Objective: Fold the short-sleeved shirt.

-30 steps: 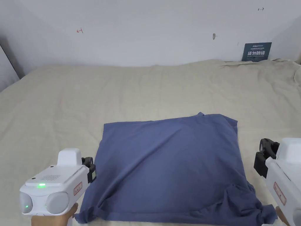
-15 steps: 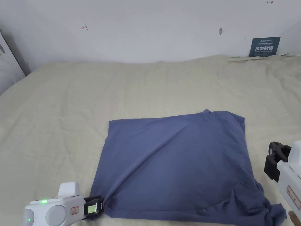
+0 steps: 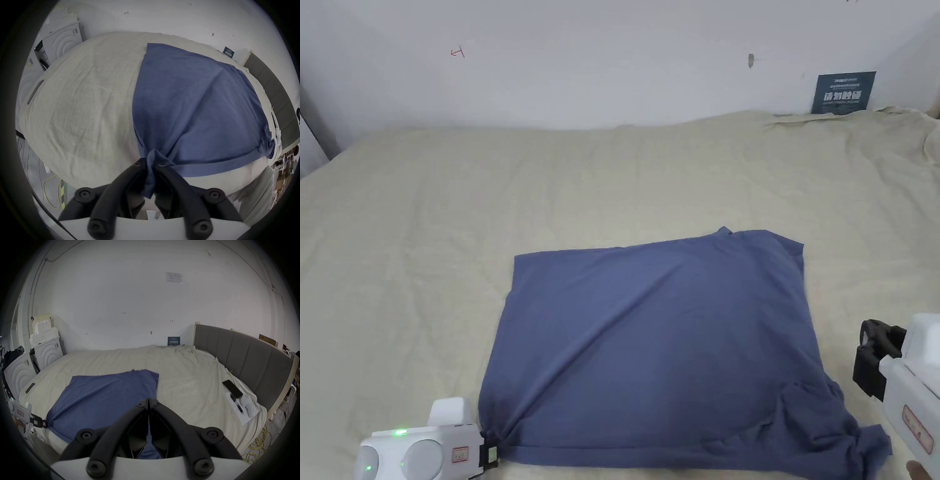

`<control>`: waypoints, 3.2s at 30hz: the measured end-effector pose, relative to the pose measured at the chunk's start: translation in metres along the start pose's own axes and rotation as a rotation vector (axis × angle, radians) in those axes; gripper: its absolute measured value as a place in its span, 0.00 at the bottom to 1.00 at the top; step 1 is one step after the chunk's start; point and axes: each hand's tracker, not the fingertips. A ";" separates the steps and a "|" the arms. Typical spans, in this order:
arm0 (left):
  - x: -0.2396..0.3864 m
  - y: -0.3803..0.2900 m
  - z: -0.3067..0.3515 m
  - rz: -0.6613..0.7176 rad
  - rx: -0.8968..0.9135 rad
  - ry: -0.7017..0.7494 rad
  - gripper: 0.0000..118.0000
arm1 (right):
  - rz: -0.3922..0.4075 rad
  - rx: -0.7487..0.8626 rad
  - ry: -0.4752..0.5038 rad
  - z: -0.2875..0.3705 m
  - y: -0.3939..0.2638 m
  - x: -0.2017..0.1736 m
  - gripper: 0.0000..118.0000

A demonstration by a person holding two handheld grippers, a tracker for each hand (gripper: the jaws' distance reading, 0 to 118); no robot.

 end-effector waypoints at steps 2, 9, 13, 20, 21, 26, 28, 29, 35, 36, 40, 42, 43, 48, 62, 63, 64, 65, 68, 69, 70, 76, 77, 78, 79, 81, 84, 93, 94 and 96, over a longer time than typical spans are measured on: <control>0.007 0.001 0.011 -0.026 0.019 -0.008 0.05 | -0.029 -0.075 0.014 -0.004 -0.009 0.009 0.02; 0.007 0.009 0.029 -0.043 0.076 -0.025 0.05 | -0.101 -0.319 0.015 -0.024 -0.064 0.035 0.73; 0.008 0.010 0.034 -0.044 0.096 -0.032 0.05 | -0.118 -0.428 0.006 -0.033 -0.094 0.041 0.76; 0.010 0.009 0.039 -0.043 0.102 -0.036 0.05 | -0.108 -0.525 -0.002 -0.057 -0.130 0.037 0.75; 0.011 0.009 0.038 -0.043 0.104 -0.037 0.05 | -0.109 -0.526 0.003 -0.059 -0.132 0.036 0.71; 0.009 0.006 0.039 -0.036 0.097 -0.040 0.05 | -0.099 -0.552 0.031 -0.069 -0.139 0.029 0.24; 0.008 0.005 0.039 -0.032 0.096 -0.041 0.05 | -0.095 -0.539 0.028 -0.065 -0.140 0.027 0.10; 0.006 0.007 0.037 -0.029 0.096 -0.043 0.05 | -0.102 -0.528 0.040 -0.063 -0.139 0.027 0.09; 0.001 0.012 0.040 -0.013 0.107 -0.043 0.05 | -0.094 -0.464 0.073 -0.044 -0.114 0.028 0.09; 0.001 0.014 0.041 -0.009 0.112 -0.044 0.05 | -0.088 -0.451 0.080 -0.042 -0.107 0.028 0.09; -0.002 0.031 0.043 0.005 0.137 -0.046 0.05 | -0.047 -0.378 0.098 -0.040 -0.073 0.027 0.09; -0.007 0.044 0.039 0.006 0.154 -0.041 0.05 | -0.042 -0.350 0.102 -0.043 -0.058 0.026 0.09; -0.007 0.051 0.039 0.010 0.166 -0.041 0.05 | -0.043 -0.335 0.106 -0.047 -0.049 0.025 0.09; 0.002 0.085 0.039 0.005 0.210 -0.033 0.05 | -0.027 -0.310 0.103 -0.081 -0.018 0.024 0.09; 0.015 0.147 -0.046 -0.067 0.130 0.064 0.05 | 0.007 -0.436 0.069 -0.213 -0.005 0.022 0.09; 0.015 0.148 -0.050 -0.061 0.122 0.067 0.05 | 0.027 -0.452 0.062 -0.222 -0.007 0.022 0.09; 0.016 0.148 -0.055 -0.061 0.115 0.071 0.05 | 0.029 -0.462 0.063 -0.231 -0.010 0.022 0.09; 0.018 0.149 -0.058 -0.066 0.102 0.080 0.05 | 0.027 -0.473 0.064 -0.238 -0.013 0.022 0.09; 0.025 0.148 -0.070 -0.108 0.066 0.114 0.05 | 0.019 -0.518 0.049 -0.256 -0.023 0.022 0.09; 0.025 0.145 -0.078 -0.120 0.055 0.125 0.05 | 0.019 -0.529 0.044 -0.259 -0.026 0.022 0.09; 0.027 0.144 -0.082 -0.126 0.049 0.131 0.05 | 0.014 -0.540 0.040 -0.262 -0.030 0.022 0.09; 0.031 0.149 -0.080 -0.127 0.036 0.133 0.15 | 0.017 -0.542 0.036 -0.247 -0.020 0.010 0.13; 0.031 0.152 -0.074 -0.121 0.034 0.129 0.26 | 0.019 -0.537 0.039 -0.242 -0.016 0.009 0.17; 0.031 0.154 -0.069 -0.114 0.038 0.123 0.49 | 0.012 -0.518 0.040 -0.236 -0.011 0.009 0.30; 0.032 0.156 -0.065 -0.103 0.042 0.113 0.66 | -0.001 -0.485 0.046 -0.228 -0.002 0.008 0.43; 0.031 0.158 -0.058 -0.075 0.052 0.085 0.96 | -0.019 -0.443 0.060 -0.214 0.011 0.007 0.71; 0.033 0.159 -0.034 -0.042 0.142 0.044 0.99 | -0.019 -0.337 0.071 -0.181 0.034 0.003 0.76; 0.031 0.145 0.040 -0.005 0.381 -0.025 0.99 | -0.036 -0.105 0.094 -0.094 0.065 0.002 0.77; 0.030 0.142 0.048 -0.004 0.391 -0.032 0.99 | -0.037 -0.087 0.094 -0.086 0.065 0.002 0.77; 0.030 0.132 0.061 0.017 0.447 -0.041 0.99 | -0.038 -0.050 0.097 -0.074 0.063 0.004 0.77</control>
